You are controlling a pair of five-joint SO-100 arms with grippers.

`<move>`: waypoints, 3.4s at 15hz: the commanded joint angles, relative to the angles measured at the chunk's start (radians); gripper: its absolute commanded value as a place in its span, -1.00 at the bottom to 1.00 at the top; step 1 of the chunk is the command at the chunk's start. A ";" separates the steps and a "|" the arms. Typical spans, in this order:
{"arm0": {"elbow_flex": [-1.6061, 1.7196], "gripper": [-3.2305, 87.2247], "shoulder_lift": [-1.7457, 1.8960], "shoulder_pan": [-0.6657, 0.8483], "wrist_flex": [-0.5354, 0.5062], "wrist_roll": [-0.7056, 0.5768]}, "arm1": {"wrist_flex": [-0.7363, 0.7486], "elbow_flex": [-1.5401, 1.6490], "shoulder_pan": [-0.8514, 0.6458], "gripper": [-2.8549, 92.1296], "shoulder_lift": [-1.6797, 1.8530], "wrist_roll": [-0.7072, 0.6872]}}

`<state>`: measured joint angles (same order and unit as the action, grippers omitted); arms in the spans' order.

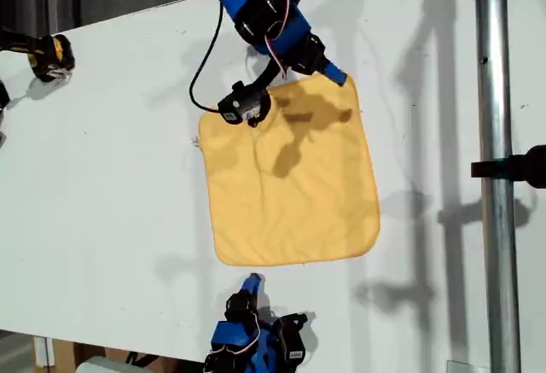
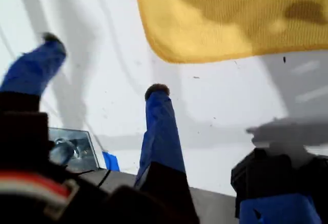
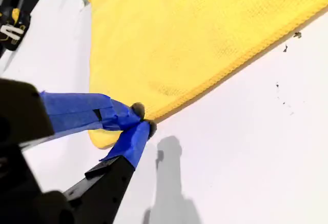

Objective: Grasp corners of a towel and fold twice.

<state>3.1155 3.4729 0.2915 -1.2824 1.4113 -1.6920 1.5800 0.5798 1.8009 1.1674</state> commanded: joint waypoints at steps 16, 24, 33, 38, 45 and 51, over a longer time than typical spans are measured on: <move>0.003 -0.94 0.005 -0.008 -0.002 0.000 | 0.650 0.624 -0.078 -0.08 -0.100 -0.035; 0.003 -0.94 0.005 -0.014 -0.006 0.015 | 0.818 0.716 -0.098 -0.92 -0.118 -0.021; -0.394 -0.94 -0.258 -0.129 -0.055 0.080 | 0.877 0.698 -0.106 -0.94 -0.126 -0.034; -0.943 -0.94 -0.980 -0.311 0.026 -0.051 | 0.874 0.693 -0.123 -0.94 -0.124 -0.044; -1.798 -0.94 -1.884 -0.569 -0.143 -0.190 | 0.862 0.690 -0.129 -0.94 -0.115 -0.055; -2.080 -0.77 -2.126 -0.652 -0.143 -0.167 | 0.856 0.690 -0.126 -0.94 -0.109 -0.055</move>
<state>1.0922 1.3177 -0.3421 -1.4327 1.2563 -0.8406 2.2948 0.4663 1.6828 1.1244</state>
